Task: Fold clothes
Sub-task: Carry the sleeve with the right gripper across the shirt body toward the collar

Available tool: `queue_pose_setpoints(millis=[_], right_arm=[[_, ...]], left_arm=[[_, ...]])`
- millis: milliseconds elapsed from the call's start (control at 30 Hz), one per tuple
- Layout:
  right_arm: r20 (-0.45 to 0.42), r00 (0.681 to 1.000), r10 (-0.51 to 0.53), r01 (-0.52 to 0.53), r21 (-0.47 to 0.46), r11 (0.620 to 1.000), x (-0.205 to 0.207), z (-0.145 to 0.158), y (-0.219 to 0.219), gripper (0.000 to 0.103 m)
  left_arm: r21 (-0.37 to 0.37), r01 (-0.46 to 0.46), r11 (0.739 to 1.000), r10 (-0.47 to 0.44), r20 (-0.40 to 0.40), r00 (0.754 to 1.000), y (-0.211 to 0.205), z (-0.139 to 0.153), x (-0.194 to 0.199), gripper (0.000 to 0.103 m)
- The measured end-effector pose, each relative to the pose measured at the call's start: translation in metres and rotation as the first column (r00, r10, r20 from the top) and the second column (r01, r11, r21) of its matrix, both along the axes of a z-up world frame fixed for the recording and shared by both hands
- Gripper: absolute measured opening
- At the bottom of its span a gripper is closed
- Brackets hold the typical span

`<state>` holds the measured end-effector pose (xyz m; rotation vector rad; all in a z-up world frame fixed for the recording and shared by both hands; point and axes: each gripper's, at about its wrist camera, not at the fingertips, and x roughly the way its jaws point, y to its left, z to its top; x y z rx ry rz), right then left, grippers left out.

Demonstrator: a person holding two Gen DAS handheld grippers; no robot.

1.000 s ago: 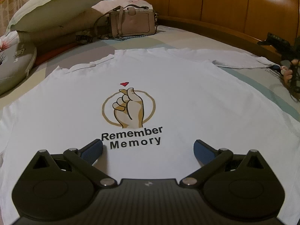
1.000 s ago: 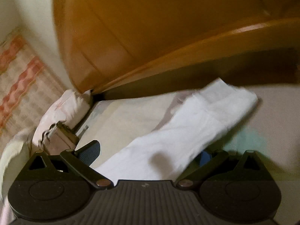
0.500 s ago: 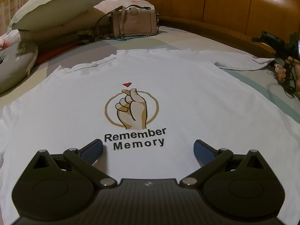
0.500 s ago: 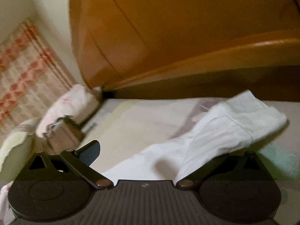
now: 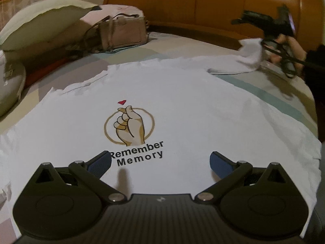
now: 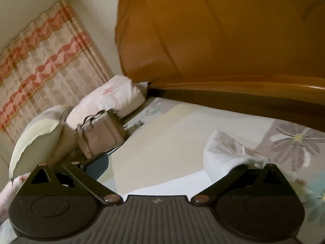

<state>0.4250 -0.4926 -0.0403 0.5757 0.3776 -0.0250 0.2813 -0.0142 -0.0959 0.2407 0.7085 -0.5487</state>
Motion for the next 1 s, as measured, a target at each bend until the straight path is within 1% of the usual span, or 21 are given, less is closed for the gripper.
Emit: queue_pose_setpoints(millis=[233,400,467,600,767,900,1000], right_arm=[[-0.026,0.997,0.073,-0.074,-0.035,0.997,0.027,0.022,0.057,0.103],[-0.041,0.991,0.125,-0.127,-0.049,0.991,0.044,0.034,0.104,0.103],[-0.044,0.988,0.148,-0.150,-0.057,0.987,0.049,0.037,0.123,0.103],[-0.047,0.979,0.197,-0.199,-0.061,0.978,0.056,0.038,0.156,0.103],[-0.042,0.969,0.242,-0.244,-0.059,0.968,0.061,0.036,0.190,0.103],[-0.028,0.967,0.252,-0.253,-0.062,0.965,0.061,0.033,0.210,0.103],[-0.017,0.971,0.238,-0.239,-0.095,0.966,0.060,0.032,0.227,0.103]], left_arm=[[0.025,0.075,0.997,-0.076,0.028,0.997,0.003,0.011,-0.016,0.102],[-0.004,0.109,0.994,-0.109,0.016,0.994,0.015,0.016,-0.019,0.102],[-0.009,0.094,0.995,-0.094,0.001,0.996,0.020,0.016,-0.018,0.102],[-0.015,0.072,0.997,-0.072,0.002,0.997,0.033,0.018,-0.020,0.102],[0.036,0.036,0.999,-0.035,-0.010,0.999,0.047,0.015,-0.026,0.102],[0.035,0.035,0.999,-0.034,-0.008,0.999,0.057,0.015,-0.029,0.102],[0.043,0.039,0.998,-0.038,-0.011,0.999,0.065,0.013,-0.031,0.102]])
